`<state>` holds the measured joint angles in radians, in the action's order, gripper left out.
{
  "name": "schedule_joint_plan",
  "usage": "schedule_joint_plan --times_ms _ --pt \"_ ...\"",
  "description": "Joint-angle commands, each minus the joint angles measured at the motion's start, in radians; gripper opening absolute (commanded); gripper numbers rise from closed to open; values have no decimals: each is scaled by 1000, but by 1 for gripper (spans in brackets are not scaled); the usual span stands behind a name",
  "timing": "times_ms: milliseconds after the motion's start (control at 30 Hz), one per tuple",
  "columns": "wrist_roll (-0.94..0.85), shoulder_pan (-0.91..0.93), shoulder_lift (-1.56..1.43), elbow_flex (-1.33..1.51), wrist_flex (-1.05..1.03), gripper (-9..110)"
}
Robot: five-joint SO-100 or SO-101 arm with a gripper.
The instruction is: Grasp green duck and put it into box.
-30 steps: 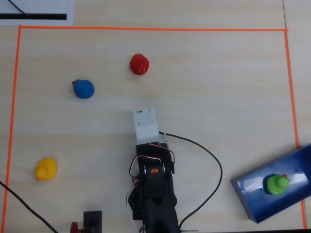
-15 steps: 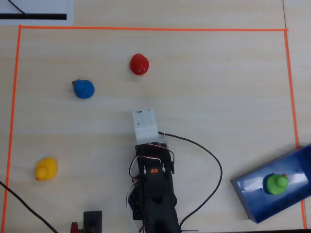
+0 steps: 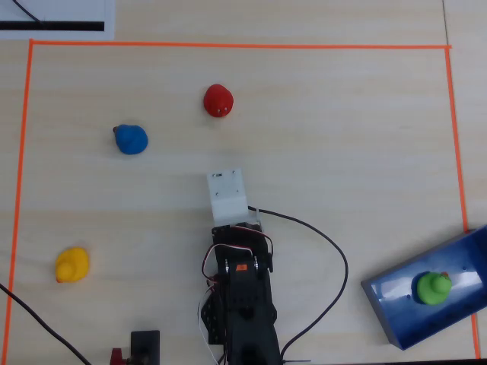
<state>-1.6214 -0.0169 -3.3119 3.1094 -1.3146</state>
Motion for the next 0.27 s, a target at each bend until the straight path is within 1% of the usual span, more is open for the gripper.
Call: schedule_joint_plan --times_ms 0,233 --pt "8 -2 0 2 -31 5" --pt "8 -2 0 2 -31 6"
